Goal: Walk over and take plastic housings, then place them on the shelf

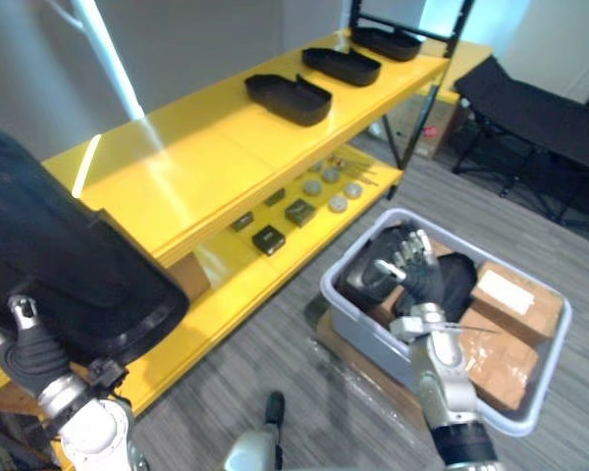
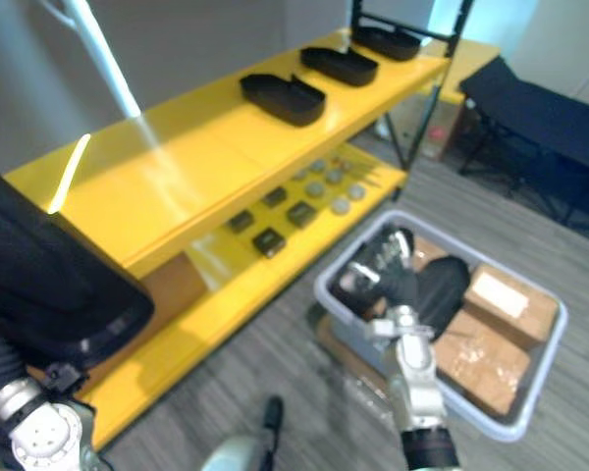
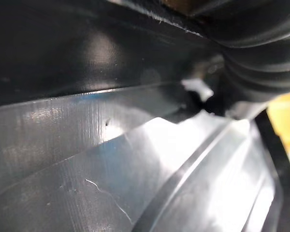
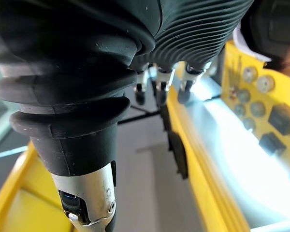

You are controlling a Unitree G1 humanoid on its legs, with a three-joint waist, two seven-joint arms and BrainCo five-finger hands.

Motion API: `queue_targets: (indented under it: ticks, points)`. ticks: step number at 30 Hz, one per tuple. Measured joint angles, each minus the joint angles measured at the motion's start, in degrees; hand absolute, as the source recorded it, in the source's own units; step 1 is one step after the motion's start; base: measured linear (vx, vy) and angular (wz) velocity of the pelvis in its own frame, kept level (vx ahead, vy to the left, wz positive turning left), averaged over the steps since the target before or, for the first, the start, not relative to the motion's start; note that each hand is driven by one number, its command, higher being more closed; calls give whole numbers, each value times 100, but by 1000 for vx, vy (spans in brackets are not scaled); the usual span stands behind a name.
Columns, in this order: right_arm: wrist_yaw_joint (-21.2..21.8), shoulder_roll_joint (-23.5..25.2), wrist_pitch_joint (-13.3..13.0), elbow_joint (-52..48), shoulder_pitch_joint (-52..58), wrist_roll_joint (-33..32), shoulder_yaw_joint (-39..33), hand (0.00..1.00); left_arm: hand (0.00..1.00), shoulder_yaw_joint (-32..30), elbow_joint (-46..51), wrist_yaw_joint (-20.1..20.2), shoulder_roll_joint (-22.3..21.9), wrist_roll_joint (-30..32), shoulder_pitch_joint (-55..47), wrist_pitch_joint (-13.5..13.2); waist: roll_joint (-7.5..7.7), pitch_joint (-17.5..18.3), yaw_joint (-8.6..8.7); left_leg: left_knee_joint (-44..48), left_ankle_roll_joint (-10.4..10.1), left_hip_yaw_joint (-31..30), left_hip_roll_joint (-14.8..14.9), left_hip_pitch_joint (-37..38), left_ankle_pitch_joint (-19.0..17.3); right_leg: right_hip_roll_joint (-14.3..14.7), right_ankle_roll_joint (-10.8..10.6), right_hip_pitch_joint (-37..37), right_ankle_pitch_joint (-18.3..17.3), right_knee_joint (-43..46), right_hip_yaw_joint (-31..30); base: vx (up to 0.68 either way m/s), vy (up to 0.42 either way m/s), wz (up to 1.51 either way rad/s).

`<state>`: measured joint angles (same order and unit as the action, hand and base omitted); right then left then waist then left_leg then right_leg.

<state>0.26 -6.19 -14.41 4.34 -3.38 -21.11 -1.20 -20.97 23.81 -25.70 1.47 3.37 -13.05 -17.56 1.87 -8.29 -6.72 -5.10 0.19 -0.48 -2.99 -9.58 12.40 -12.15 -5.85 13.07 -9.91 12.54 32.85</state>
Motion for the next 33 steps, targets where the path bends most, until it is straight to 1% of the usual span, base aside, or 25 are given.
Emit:
queue_targets:
  ticks: [2,3,4,5,6,7,8,10,12,13,14,15,16,17,18,19,20,21,22,23,24,27,30,32,33]
  points:
    - [22,2,-59,-173,135,-1,-34,0,100,200,-29,123,290,-3,234,-128,9,4,108,3,7,-221,-43,-10,-4,-24,34,-204,-15,565,-616,73,32,67]
    - [100,2,-71,-217,174,-2,-50,0,100,241,-36,182,370,-5,345,-159,20,10,138,6,18,-290,-55,-12,3,-12,140,-266,-89,665,-808,81,-16,46]
    - [173,2,-82,-264,222,-3,-69,0,100,305,-70,218,436,-5,455,-188,27,15,140,26,33,-365,-63,-24,13,62,284,-276,-212,603,-965,64,-42,28]
    - [253,2,-86,-301,234,-5,-77,0,100,357,-102,227,482,-11,524,-213,30,16,142,27,72,-376,-71,-41,45,149,370,-266,-266,394,-984,63,-103,9]
    - [390,1,-87,-332,218,-10,-80,0,100,367,-162,238,479,-13,540,-259,27,14,141,29,103,-351,-94,-51,115,176,391,-186,-260,205,-930,53,-123,0]
    - [513,-4,-90,-342,223,-10,-90,0,100,376,-198,268,479,-10,541,-259,20,10,160,30,95,-341,-121,-62,215,201,349,-105,-276,14,-958,41,-126,-2]
    - [560,-6,-90,-339,231,-9,-91,0,100,378,-203,305,479,-4,538,-259,18,9,175,30,78,-342,-119,-63,227,210,304,-81,-306,-28,-959,12,-109,0]
    - [785,-20,-90,-341,233,-7,-87,0,100,406,-207,339,479,-5,509,-259,10,5,185,31,-3,-318,-34,-61,290,285,185,-76,-428,-45,-1018,-56,-128,-7]
    - [906,-29,-90,-341,233,1,-81,0,100,434,-207,339,468,-8,473,-266,1,-1,190,30,-78,-298,51,-60,345,364,164,-71,-548,-67,-1107,-140,-143,-12]
    - [971,-36,-95,-343,237,1,-85,0,100,437,-207,339,458,-7,406,-289,-11,-8,205,30,-122,-277,70,-59,376,402,69,-51,-653,-104,-1114,-180,-149,-14]
    - [982,-48,-101,-349,244,1,-85,0,100,441,-208,339,446,-5,375,-298,-32,-21,213,30,-123,-269,93,-57,375,424,40,-35,-715,-126,-1118,-199,-143,-7]
    - [985,-92,-117,-349,271,-2,-91,0,100,461,-216,339,378,-3,322,-305,-135,-83,240,30,-140,-264,162,-39,377,504,-3,-5,-782,-153,-1114,-147,-79,3]
    - [986,-114,-133,-349,309,-4,-94,0,100,488,-216,338,343,-4,281,-313,-199,-109,273,30,-166,-232,208,-31,356,540,16,-6,-791,-132,-1095,-186,-76,15]
    - [997,-172,-174,-349,402,-10,-98,0,100,550,-216,341,267,-4,186,-353,-311,-140,310,30,-193,-205,278,-29,287,604,60,-8,-817,-83,-1054,-160,-25,22]
    - [1025,-205,-189,-347,516,-10,-103,0,100,620,-217,338,230,-4,95,-363,-303,-154,310,36,-257,-22,314,-47,-68,534,152,-12,-820,-133,-989,-131,-5,16]
    - [1056,-194,-204,-343,559,-10,-114,0,100,624,-216,339,229,-2,62,-367,-210,-189,316,115,-181,134,327,-74,-149,482,186,-46,-805,-134,-979,-73,7,0]
    - [1128,-160,-224,-348,585,-10,-159,0,100,584,-206,331,231,-2,5,-368,-285,-155,285,788,-39,290,342,-143,-216,442,191,-87,-800,-90,-1015,-30,-9,-4]
    - [1134,-150,-250,-346,595,-10,-157,0,100,578,-193,327,235,1,-32,-370,-302,-141,292,785,-117,311,335,-132,-239,455,177,-91,-809,-70,-1006,-15,-29,5]
    - [1139,-130,-299,-347,612,-10,-160,0,100,583,-189,329,222,20,-61,-378,-302,-136,324,749,-121,288,328,-113,-207,428,129,-93,-786,-30,-985,0,-20,6]
    - [1167,-85,-332,-348,612,-9,-160,0,100,581,-182,323,180,95,-74,-380,-266,-155,326,707,-142,300,292,-85,-191,400,88,-91,-762,-40,-993,0,0,0]
    - [1171,-82,-335,-348,612,-9,-160,0,100,581,-181,322,179,106,-74,-380,-264,-155,321,706,-143,301,291,-85,-191,399,88,-91,-762,-41,-992,0,0,0]
    - [1231,55,-471,-349,573,-10,-147,0,100,556,-95,273,33,222,-70,-388,-135,-192,289,688,-103,308,137,-65,-254,250,36,-63,-806,-14,-938,47,16,7]
    - [1172,60,-532,-349,496,-7,-154,0,100,460,144,247,5,223,-50,-425,5,-247,279,879,-36,327,-80,-35,-470,47,77,117,-845,56,-795,75,32,17]
    - [1084,28,-558,-347,442,-12,-150,0,100,350,183,309,7,222,32,-554,-15,-272,291,1093,21,277,-132,-44,-658,-119,140,-125,-800,956,-781,100,59,26]
    - [1078,27,-579,-339,437,-12,-151,0,100,341,183,359,57,221,103,-601,-50,-278,291,1174,54,233,-119,4,-742,-313,494,-555,-604,1998,-858,91,105,27]
